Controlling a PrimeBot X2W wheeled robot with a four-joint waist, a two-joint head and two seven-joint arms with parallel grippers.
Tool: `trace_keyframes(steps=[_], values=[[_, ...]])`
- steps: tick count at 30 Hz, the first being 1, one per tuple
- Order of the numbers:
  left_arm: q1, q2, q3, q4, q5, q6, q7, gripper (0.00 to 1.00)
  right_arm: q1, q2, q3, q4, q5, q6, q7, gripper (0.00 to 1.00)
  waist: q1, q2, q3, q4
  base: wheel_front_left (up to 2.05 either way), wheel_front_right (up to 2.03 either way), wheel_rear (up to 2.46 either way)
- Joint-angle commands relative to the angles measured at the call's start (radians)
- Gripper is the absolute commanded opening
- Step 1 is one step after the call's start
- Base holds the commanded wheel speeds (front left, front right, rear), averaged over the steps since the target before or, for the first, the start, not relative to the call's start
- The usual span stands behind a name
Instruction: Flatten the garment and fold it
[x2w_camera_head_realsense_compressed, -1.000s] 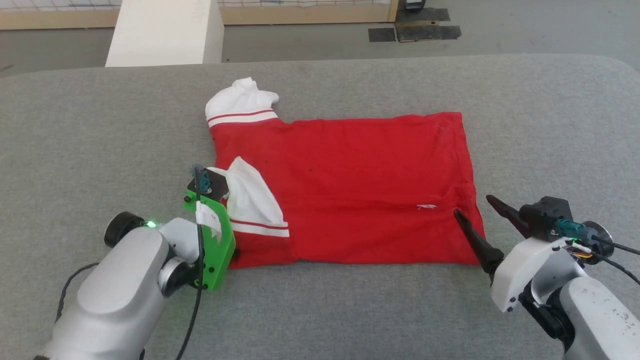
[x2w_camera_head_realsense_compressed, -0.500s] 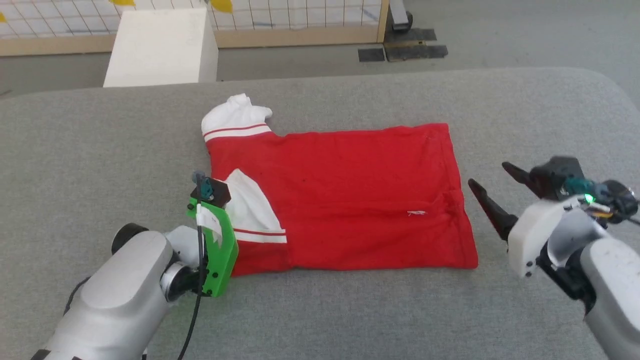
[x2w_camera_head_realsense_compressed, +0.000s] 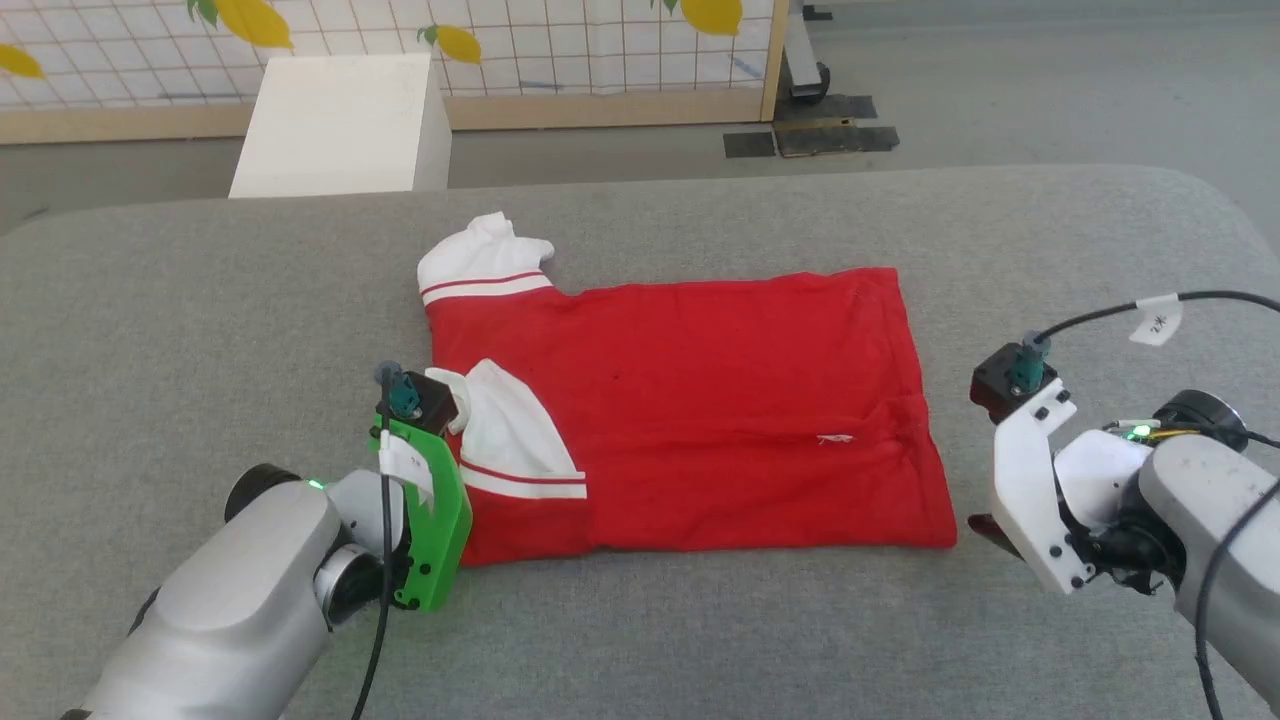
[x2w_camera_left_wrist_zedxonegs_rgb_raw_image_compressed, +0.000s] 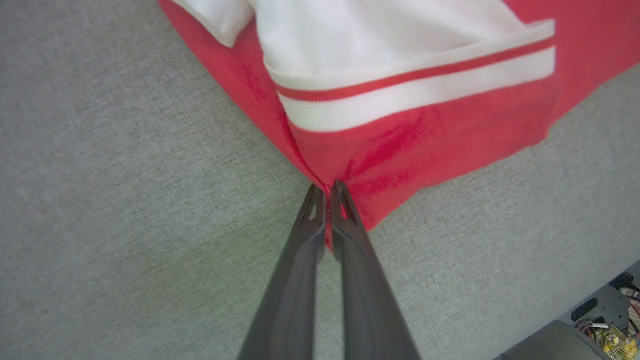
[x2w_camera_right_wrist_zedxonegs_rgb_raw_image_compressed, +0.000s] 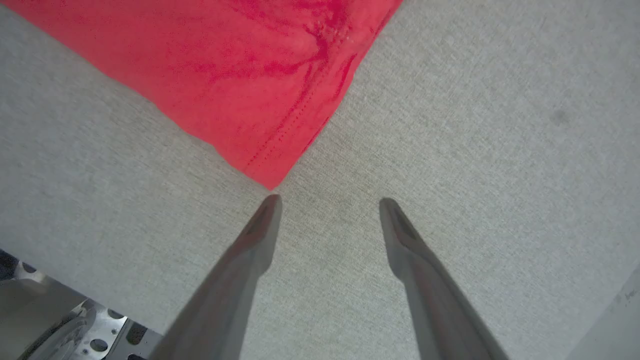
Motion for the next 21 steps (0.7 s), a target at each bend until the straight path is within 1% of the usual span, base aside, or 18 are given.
trace_keyframes(steps=[1,4,11,15,17,18,19,21], values=[[-0.007,0.005,-0.006,0.004,-0.006,-0.002,-0.009,0.00,-0.025,0.013,0.012,0.023,0.022,-0.002,0.011,1.00,0.0000,0.0000,0.009,0.006,0.00,0.00,0.00],[-0.023,0.005,-0.019,0.007,-0.007,-0.002,-0.022,0.00,-0.056,0.049,0.021,0.094,0.059,-0.002,0.012,1.00,0.0000,0.0000,0.028,0.015,0.00,0.00,0.00],[-0.061,0.000,-0.046,0.020,-0.017,-0.002,-0.052,0.00,-0.066,0.135,0.064,0.254,0.064,-0.002,-0.052,1.00,0.0000,0.0000,0.075,0.037,0.00,0.00,0.00],[-0.068,0.004,-0.061,0.034,-0.026,-0.002,-0.071,0.00,-0.040,0.169,0.094,0.310,0.082,-0.002,-0.096,1.00,0.0000,0.0000,0.091,0.040,0.00,0.00,0.00],[-0.069,0.008,-0.068,0.042,-0.032,-0.002,-0.080,0.00,-0.036,0.175,0.110,0.323,0.094,-0.002,-0.114,1.00,0.0000,0.0000,0.094,0.038,0.00,0.00,0.00],[-0.069,0.009,-0.071,0.045,-0.034,-0.002,-0.083,0.00,-0.038,0.175,0.114,0.324,0.098,-0.002,-0.130,0.45,0.0000,0.0000,0.094,0.036,0.00,0.00,0.00],[-0.068,0.012,-0.074,0.048,-0.037,-0.002,-0.087,0.00,-0.042,0.174,0.116,0.323,0.104,-0.002,-0.146,0.00,0.0000,0.0000,0.093,0.034,0.00,0.00,0.00],[-0.063,0.019,-0.079,0.056,-0.045,-0.002,-0.099,0.00,-0.053,0.167,0.125,0.318,0.118,-0.002,-0.177,0.00,0.0000,0.0000,0.084,0.026,0.00,0.00,0.00]])
